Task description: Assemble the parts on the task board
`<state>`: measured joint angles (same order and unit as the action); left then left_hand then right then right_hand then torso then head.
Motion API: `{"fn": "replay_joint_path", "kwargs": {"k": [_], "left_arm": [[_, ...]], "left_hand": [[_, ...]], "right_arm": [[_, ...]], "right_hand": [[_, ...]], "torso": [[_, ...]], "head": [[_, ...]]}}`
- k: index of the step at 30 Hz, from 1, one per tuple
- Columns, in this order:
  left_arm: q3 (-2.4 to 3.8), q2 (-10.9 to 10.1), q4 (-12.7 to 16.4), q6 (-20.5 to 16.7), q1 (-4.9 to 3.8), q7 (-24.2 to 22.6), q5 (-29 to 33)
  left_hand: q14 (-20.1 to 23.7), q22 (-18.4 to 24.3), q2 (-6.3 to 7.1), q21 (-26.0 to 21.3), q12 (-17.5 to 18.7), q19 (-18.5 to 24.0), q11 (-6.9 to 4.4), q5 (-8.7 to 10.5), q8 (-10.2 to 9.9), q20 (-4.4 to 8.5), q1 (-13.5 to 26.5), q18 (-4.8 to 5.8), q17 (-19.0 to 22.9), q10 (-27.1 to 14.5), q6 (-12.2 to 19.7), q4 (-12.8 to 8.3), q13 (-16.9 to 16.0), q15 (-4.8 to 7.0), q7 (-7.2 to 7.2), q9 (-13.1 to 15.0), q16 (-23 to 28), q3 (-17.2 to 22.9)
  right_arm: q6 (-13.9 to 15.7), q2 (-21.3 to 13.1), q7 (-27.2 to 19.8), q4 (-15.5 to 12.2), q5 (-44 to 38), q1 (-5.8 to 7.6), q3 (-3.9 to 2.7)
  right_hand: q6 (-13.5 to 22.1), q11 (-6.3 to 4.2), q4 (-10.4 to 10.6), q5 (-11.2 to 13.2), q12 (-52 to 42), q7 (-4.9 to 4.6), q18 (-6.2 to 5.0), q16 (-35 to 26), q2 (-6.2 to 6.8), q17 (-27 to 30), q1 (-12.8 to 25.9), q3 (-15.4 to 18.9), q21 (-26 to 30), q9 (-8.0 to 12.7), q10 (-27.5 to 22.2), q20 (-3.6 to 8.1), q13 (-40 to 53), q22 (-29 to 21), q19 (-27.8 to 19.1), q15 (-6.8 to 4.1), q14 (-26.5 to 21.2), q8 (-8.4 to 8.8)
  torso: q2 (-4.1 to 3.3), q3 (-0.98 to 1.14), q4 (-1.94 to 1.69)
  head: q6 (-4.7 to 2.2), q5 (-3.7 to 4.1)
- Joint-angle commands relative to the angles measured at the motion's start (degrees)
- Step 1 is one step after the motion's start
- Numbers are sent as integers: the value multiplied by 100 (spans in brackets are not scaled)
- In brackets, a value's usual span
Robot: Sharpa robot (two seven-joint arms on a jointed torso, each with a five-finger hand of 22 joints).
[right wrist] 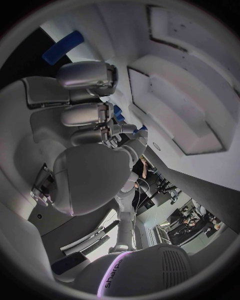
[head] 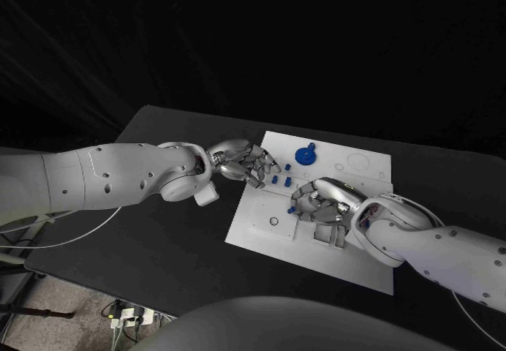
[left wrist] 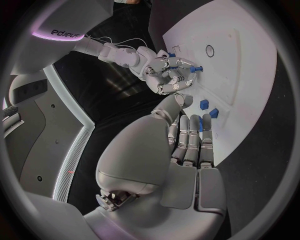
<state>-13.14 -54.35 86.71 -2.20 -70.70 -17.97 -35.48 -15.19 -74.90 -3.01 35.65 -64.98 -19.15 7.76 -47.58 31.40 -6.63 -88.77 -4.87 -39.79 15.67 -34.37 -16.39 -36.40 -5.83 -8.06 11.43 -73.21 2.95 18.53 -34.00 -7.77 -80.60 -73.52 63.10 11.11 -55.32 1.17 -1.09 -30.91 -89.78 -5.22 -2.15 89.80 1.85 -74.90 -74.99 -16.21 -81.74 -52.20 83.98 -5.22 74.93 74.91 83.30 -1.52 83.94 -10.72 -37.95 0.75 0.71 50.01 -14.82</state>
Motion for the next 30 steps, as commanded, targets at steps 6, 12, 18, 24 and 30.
{"fn": "replay_joint_path", "kwargs": {"k": [6,12,18,24,30], "left_arm": [[4,20,5,42,-3,-17,-3],[4,24,2,62,-3,-4,-3],[3,31,-3,80,-3,6,-3],[3,32,-3,91,-3,16,-3],[3,33,-5,108,-3,30,-3]], "left_hand": [[-37,-128,-26,32,38,1,-14,-20,21,-37,49,-31,14,-1,42,12,14,8,1,5,45,9],[-38,-128,-29,32,41,2,-12,-20,25,-39,52,-30,19,-1,46,15,19,6,3,4,49,9],[-40,-128,-35,32,46,3,-8,-22,33,-42,54,-30,27,-1,52,18,27,2,4,3,55,11],[-41,-128,-37,32,46,3,-8,-22,34,-42,54,-30,29,-1,52,18,28,2,4,3,56,12],[-42,-128,-40,33,48,2,-7,-23,37,-43,53,-30,31,-1,54,19,31,1,4,3,58,14]], "right_arm": [[6,4,48,-18,-116,-12,3],[123,0,144,-34,-282,-15,3],[217,2,211,-64,-460,-17,3],[157,21,293,-87,-578,-19,3],[29,31,340,-97,-626,-19,3]], "right_hand": [[-39,55,6,-7,-22,-12,-29,20,-8,-1510,-57,-16,27,-6,602,-3,1507,1186,-46,50,606,-37],[-39,56,5,-8,-22,-12,-30,20,-8,-1510,-58,-16,32,-7,602,-3,1507,1185,-50,50,606,-37],[-39,56,2,-10,-22,-13,-32,20,-6,-1510,-61,-16,38,-9,602,-3,1507,1183,-55,50,606,-37],[-29,59,-10,-16,-22,-20,-36,20,0,-1510,-72,-16,50,-14,602,-5,1507,1178,-66,51,606,-30],[13,73,-16,-8,-22,-39,-41,20,16,-1510,-69,-9,69,-14,602,-12,1507,1170,-82,59,606,0]], "torso": [[1,1,-1],[0,0,-1],[0,1,0],[1,0,1],[1,-1,-1]], "head": [[-1,5],[-1,3],[-1,-3],[-1,1],[-1,-9]]}}
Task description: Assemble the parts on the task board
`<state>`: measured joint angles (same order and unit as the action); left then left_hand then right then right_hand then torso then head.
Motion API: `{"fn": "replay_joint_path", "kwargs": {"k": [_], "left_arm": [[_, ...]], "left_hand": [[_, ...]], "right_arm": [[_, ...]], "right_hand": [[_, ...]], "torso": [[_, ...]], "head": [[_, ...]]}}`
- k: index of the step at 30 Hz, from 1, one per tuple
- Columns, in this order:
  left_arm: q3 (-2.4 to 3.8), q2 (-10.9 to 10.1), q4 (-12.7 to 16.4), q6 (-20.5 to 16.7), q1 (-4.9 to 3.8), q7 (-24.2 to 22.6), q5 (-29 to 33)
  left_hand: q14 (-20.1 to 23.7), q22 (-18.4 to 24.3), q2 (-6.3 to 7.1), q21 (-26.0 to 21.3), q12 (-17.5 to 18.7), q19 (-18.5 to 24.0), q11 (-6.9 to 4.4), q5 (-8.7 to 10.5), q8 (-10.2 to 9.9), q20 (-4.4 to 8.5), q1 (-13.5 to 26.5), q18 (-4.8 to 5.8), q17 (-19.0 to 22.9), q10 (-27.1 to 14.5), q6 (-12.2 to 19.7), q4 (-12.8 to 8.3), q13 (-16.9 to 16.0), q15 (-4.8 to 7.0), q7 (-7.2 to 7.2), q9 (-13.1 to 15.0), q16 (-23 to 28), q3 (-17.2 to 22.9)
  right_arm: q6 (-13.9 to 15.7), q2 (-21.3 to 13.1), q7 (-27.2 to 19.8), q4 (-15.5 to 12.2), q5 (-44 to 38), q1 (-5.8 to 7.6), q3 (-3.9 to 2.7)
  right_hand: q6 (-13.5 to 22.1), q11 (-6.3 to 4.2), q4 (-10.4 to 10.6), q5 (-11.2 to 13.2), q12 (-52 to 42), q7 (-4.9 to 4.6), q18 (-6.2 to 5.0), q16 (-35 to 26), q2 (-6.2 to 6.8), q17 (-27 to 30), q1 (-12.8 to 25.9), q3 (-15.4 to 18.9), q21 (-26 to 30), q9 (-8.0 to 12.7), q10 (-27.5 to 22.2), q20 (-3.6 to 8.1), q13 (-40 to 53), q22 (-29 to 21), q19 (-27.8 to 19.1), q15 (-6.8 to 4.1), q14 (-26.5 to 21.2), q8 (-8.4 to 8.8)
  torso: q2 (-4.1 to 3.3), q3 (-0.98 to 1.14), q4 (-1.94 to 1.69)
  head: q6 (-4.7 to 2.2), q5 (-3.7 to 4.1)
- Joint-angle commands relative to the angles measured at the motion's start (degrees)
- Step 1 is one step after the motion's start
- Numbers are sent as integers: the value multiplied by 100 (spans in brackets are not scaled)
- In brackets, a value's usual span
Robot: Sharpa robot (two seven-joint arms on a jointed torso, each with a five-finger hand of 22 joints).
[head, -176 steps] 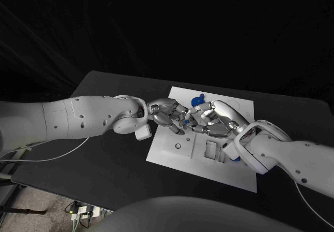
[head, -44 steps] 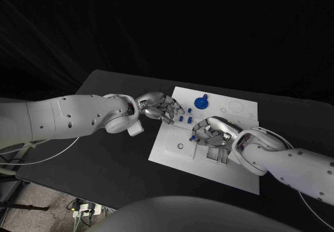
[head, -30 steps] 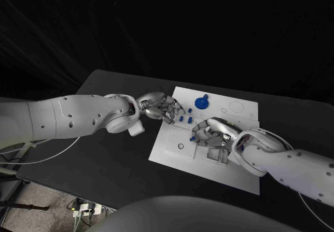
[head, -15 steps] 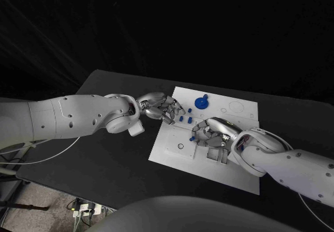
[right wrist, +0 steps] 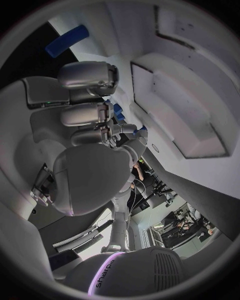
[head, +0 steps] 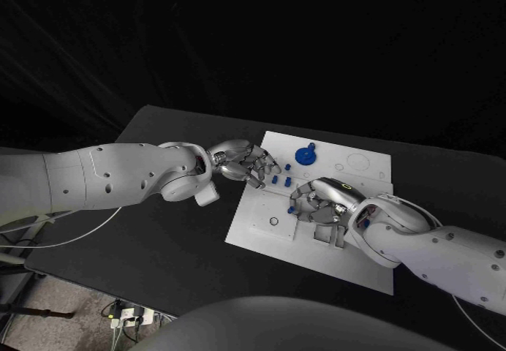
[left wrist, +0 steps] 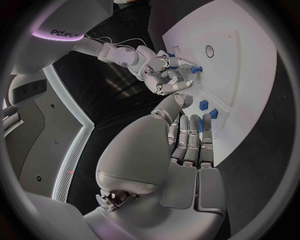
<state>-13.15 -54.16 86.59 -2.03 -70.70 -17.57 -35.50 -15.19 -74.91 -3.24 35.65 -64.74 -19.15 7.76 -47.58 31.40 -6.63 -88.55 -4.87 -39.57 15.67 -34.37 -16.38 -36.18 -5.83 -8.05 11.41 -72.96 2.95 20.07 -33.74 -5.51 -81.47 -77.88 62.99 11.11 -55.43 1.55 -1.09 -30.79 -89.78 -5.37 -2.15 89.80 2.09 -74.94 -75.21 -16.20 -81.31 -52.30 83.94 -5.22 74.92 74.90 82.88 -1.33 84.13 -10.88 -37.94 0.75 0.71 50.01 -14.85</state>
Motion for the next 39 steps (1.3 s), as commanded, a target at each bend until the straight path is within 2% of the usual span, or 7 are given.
{"fn": "replay_joint_path", "kwargs": {"k": [1,6,15,18,31,35,39], "left_arm": [[5,14,6,95,-3,-6,-2],[5,17,2,102,-3,8,-2],[5,14,-3,101,-3,23,-2],[5,12,-11,100,-3,25,-2],[4,-16,-14,91,-3,33,-2],[4,-11,-14,66,-3,2,-1],[4,-2,-10,17,-3,-29,-1]], "left_hand": [[-42,-128,-17,33,24,2,-8,-23,37,-43,31,-30,9,0,54,18,9,1,4,4,33,13],[-42,-128,-17,33,24,2,-8,-23,37,-43,31,-30,9,0,54,18,9,1,4,4,33,13],[-44,-129,-21,35,26,1,-7,-24,44,-44,28,-31,14,1,56,18,14,0,3,4,36,16],[-44,-129,-21,35,26,1,-7,-24,44,-44,28,-31,14,1,56,18,14,0,3,4,36,16],[-45,-129,-18,37,29,1,-8,-25,50,-45,25,-32,19,0,58,15,20,0,0,3,39,17],[-46,-130,-16,39,31,-1,-6,-29,55,-47,32,-31,25,-1,64,18,25,-1,1,2,43,14],[-49,-130,-24,43,31,-6,-5,-28,61,-48,35,-33,29,1,69,24,30,-3,1,1,44,14]], "right_arm": [[-146,5,117,-12,-194,-8,3],[-221,6,120,-15,-212,-8,3],[-256,-3,183,-26,-375,-8,3],[-196,-20,157,-44,-406,-8,3],[122,-272,53,-273,-389,40,1],[346,-458,-38,-481,-275,196,0],[409,-744,-119,-738,-47,518,0]], "right_hand": [[37,40,-15,-6,-22,-29,-42,20,-5,-1506,-44,-7,31,-3,606,-15,1508,1169,-45,44,587,26],[143,81,-5,192,-22,-68,-48,20,5,-1506,-21,4,58,28,606,-46,1508,1159,-70,77,587,134],[775,183,67,1273,-22,-245,-71,20,175,-1506,66,92,148,538,606,-152,1508,1129,-143,173,587,732],[1003,177,101,1464,-22,-256,-74,20,211,-1506,79,145,158,685,606,-158,1508,1127,-148,176,587,737],[1132,173,220,1906,-22,-253,-86,20,250,-1506,115,317,209,862,606,-158,1508,1112,-178,176,587,709],[1038,172,364,2032,-22,-251,-93,20,236,-1506,204,417,238,901,606,-158,1508,1103,-196,175,587,673],[842,154,492,1962,-22,-222,-186,20,227,-1506,213,482,610,979,606,-155,1508,967,-481,146,587,639]], "torso": [[0,-1,-1],[-1,0,-1],[0,0,-1],[0,1,0],[0,0,2],[-4,1,5],[4,-2,10]], "head": [[-1,-4],[-1,-3],[-1,-3],[-1,-15],[-1,-29],[-1,29],[-1,74]]}}
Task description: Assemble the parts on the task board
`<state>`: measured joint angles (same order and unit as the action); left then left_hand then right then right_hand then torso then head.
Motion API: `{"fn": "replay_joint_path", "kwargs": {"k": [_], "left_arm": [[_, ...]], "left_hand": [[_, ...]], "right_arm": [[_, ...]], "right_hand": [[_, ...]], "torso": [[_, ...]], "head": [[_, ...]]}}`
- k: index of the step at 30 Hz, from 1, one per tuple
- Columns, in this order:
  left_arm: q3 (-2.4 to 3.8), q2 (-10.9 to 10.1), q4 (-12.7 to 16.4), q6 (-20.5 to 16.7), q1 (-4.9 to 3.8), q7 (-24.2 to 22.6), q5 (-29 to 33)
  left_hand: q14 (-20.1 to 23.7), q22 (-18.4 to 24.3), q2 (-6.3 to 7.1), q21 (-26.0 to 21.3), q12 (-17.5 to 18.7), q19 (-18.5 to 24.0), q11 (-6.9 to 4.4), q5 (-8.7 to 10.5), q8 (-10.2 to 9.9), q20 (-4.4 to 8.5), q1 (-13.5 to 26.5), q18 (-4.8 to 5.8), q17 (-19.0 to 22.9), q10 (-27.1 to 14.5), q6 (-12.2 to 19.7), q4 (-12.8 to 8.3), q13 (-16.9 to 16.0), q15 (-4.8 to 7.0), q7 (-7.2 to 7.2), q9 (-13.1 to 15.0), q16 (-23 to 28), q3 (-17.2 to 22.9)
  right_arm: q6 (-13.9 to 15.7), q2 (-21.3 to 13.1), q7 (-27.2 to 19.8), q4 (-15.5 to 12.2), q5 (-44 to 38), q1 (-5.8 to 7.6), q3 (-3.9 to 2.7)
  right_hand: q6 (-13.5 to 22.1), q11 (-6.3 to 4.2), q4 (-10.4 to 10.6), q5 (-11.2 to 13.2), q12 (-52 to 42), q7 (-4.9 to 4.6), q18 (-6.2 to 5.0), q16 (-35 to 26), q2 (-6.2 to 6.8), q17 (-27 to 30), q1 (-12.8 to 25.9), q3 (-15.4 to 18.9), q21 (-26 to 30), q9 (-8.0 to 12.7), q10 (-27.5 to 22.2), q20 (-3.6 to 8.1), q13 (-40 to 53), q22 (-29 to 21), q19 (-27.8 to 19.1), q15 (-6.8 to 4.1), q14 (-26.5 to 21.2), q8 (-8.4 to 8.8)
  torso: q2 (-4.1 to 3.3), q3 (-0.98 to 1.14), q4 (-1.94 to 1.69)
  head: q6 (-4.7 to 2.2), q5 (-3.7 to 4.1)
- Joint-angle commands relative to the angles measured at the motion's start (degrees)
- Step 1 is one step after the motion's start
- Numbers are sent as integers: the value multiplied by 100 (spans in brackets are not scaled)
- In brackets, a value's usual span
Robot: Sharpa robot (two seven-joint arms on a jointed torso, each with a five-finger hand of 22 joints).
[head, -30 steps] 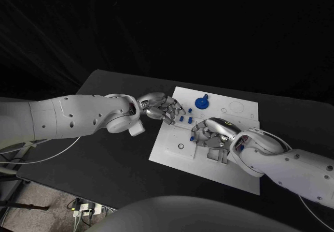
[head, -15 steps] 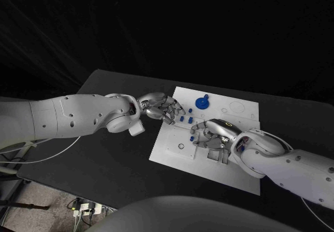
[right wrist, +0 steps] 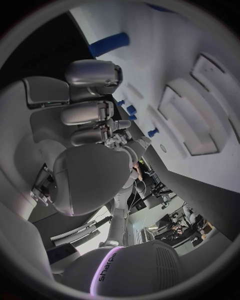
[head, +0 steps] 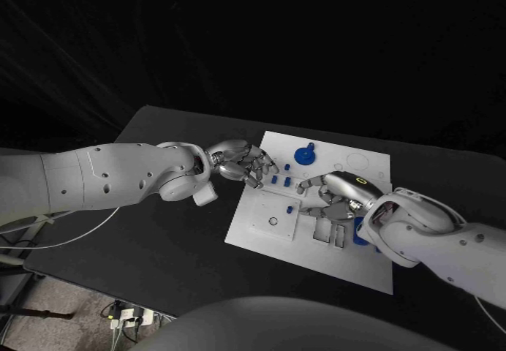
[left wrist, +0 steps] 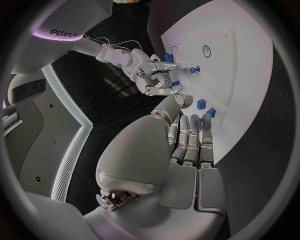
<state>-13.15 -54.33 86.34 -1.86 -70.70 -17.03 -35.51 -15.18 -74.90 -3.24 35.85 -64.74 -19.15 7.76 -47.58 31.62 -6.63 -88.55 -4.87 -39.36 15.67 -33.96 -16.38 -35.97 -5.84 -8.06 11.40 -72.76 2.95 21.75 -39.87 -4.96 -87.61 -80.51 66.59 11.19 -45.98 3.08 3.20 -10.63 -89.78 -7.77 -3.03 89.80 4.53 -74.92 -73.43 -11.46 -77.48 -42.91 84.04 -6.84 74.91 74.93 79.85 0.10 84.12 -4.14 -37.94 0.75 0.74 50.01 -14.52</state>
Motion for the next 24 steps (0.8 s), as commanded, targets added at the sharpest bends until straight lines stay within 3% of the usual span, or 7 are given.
{"fn": "replay_joint_path", "kwargs": {"k": [1,4,6,9,12,17,24], "left_arm": [[4,13,21,-18,-3,-88,0],[3,2,42,-50,-3,-96,0],[3,-4,55,-65,-3,-98,0],[2,-6,67,-82,-3,-102,1],[2,10,60,-87,-3,-110,1],[1,37,50,-100,-1,-129,1],[0,59,35,-108,0,-138,1]], "left_hand": [[-51,-131,-29,25,31,-9,-5,-27,42,-48,36,-33,10,3,29,26,10,-2,1,2,24,15],[-53,-132,-34,28,30,-12,-6,-25,47,-48,36,-35,12,6,30,27,12,-2,-1,2,24,15],[-54,-133,-36,30,29,-14,-7,-22,51,-49,38,-35,14,8,29,30,14,-2,-3,2,24,15],[-58,-131,-35,35,25,-21,-5,-10,78,-56,75,-36,24,18,23,55,25,-5,-14,2,24,-3],[-57,-126,-32,33,23,-26,0,-4,95,-63,110,-36,32,24,23,78,35,-10,-18,0,25,-18],[-55,-121,-34,31,22,-30,1,0,106,-67,128,-37,38,27,23,92,42,-13,-22,-1,27,-24],[-57,-118,-49,31,20,-42,6,15,125,-74,145,-40,46,38,14,110,52,-17,-30,-3,28,-25]], "right_arm": [[209,-218,-166,-184,246,257,-8],[60,-508,-62,-350,243,559,-7],[-62,-697,65,-442,172,721,-6],[-236,-982,316,-529,-49,948,-5],[-473,-1178,572,-527,-349,1077,-3],[-937,-1277,851,-439,-602,1126,14],[-1114,-1169,907,-223,-692,922,35]], "right_hand": [[-251,-32,98,-83,-19,62,-182,20,-20,-1508,-8,6,599,96,591,25,1507,825,-449,-50,588,-58],[-449,-106,260,-230,1215,141,-323,-424,-47,-1167,-161,-98,1410,391,-812,133,551,499,-854,-120,239,22],[-372,-108,377,-247,3502,127,-377,-710,44,-946,-147,-159,1706,510,-2826,141,-1050,383,-987,-104,53,44],[-130,197,548,-254,5621,236,-381,-977,173,-737,-91,-222,2077,749,-4260,-10,-2395,241,-1148,127,-115,51],[-74,379,525,-301,6334,369,-440,-1109,234,-614,-149,-144,2301,986,-4580,-111,-2979,166,-1201,178,-206,49],[-102,450,558,-388,6678,324,-502,-1372,237,-380,-153,-17,2671,1188,-4870,-156,-3298,52,-1377,221,-432,39],[-132,469,439,-1391,6703,296,-510,-1473,226,-201,-334,-50,2761,1330,-4809,-176,-3512,76,-1336,239,-544,39]], "torso": [[7,-2,6],[5,-1,0],[11,-3,4],[6,0,-2],[8,-1,8],[-6,11,8],[-5,11,-1]], "head": [[-1,54],[-1,94],[-1,111],[-1,162],[-1,201],[-1,237],[-1,262]]}}
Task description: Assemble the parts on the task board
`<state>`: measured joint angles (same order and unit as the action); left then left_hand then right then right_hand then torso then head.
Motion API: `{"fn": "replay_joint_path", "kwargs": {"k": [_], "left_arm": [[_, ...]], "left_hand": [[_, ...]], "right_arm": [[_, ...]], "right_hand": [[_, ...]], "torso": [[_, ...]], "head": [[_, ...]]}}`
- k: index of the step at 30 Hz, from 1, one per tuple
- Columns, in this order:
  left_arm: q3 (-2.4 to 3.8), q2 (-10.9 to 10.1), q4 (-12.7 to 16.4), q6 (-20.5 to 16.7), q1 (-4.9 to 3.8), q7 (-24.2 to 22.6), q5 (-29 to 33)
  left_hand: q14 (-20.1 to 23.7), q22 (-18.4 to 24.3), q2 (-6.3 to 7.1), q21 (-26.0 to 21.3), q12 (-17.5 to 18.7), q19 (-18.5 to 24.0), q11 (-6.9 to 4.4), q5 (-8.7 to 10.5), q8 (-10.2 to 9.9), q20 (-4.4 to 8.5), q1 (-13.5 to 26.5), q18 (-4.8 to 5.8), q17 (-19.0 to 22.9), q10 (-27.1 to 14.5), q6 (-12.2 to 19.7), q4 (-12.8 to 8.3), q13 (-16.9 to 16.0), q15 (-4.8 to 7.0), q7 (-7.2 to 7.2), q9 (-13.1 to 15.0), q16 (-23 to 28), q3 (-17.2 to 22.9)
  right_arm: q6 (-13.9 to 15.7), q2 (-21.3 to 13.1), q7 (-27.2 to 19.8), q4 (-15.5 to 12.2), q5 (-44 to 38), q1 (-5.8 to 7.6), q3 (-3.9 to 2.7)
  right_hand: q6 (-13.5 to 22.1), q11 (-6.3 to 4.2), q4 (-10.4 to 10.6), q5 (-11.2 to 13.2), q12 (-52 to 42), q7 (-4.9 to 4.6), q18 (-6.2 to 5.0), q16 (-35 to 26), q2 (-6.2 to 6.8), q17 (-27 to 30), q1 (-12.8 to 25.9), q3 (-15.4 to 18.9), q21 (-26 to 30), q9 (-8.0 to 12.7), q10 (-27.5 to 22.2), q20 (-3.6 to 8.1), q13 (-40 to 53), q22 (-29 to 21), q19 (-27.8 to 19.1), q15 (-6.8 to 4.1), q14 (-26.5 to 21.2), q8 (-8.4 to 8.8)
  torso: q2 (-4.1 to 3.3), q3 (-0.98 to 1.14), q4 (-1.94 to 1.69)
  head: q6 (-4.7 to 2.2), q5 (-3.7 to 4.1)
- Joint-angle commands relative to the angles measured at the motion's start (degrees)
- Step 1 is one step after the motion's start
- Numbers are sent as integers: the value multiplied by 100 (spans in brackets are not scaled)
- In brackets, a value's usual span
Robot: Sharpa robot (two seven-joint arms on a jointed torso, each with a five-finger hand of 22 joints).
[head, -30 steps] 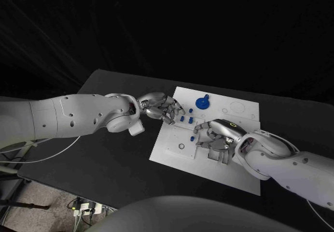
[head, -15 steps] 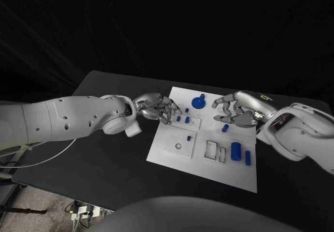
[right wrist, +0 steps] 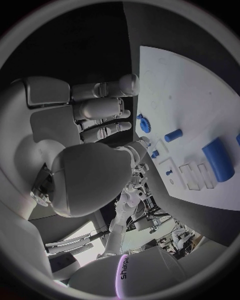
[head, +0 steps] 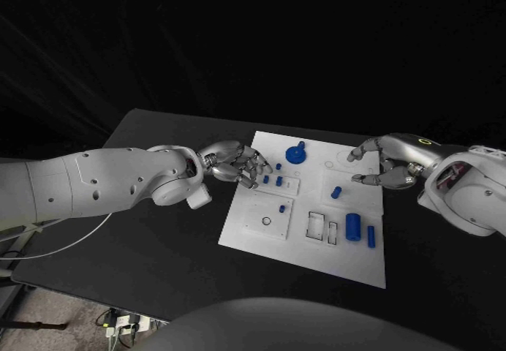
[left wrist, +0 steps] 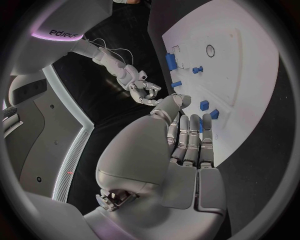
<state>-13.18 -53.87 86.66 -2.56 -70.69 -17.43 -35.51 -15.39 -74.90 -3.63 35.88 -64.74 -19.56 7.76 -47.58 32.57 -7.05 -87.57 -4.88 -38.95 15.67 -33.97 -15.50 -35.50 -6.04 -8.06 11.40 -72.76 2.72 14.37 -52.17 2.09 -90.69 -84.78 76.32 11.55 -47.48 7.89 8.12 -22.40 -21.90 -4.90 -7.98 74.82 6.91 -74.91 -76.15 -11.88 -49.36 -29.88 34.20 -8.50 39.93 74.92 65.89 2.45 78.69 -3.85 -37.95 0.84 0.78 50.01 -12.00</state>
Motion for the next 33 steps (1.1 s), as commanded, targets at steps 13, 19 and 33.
{"fn": "replay_joint_path", "kwargs": {"k": [13,19,33], "left_arm": [[2,7,4,-7,0,-81,2],[2,5,3,3,0,-85,2],[2,-16,9,41,0,-58,2]], "left_hand": [[-40,-114,-28,27,21,-8,12,29,48,-39,48,-41,17,51,7,33,18,0,-38,-5,34,6],[-44,-113,-34,26,21,-10,14,34,53,-40,42,-42,22,58,6,33,22,-1,-40,-7,35,12],[-56,-111,-41,24,21,-15,24,57,63,-49,54,-42,35,77,10,47,37,-9,-44,-13,38,12]], "right_arm": [[-462,327,78,471,-207,-331,2],[-343,450,-22,544,-198,-428,2],[-198,700,-191,664,-83,-586,0]], "right_hand": [[172,-56,369,903,-287,-41,40,237,208,-238,290,417,-313,112,446,-8,-77,253,355,3,161,14],[317,-93,331,423,-438,-78,64,322,100,-259,36,362,-425,135,557,7,-43,335,470,-11,220,4],[118,-183,69,-502,-664,-153,125,456,-8,-306,-233,11,-733,188,963,52,-35,523,698,-60,319,-69]], "torso": [[-1,-14,-12],[3,-6,-7],[-4,-8,-13]], "head": [[-1,25],[-1,17],[-1,29]]}}
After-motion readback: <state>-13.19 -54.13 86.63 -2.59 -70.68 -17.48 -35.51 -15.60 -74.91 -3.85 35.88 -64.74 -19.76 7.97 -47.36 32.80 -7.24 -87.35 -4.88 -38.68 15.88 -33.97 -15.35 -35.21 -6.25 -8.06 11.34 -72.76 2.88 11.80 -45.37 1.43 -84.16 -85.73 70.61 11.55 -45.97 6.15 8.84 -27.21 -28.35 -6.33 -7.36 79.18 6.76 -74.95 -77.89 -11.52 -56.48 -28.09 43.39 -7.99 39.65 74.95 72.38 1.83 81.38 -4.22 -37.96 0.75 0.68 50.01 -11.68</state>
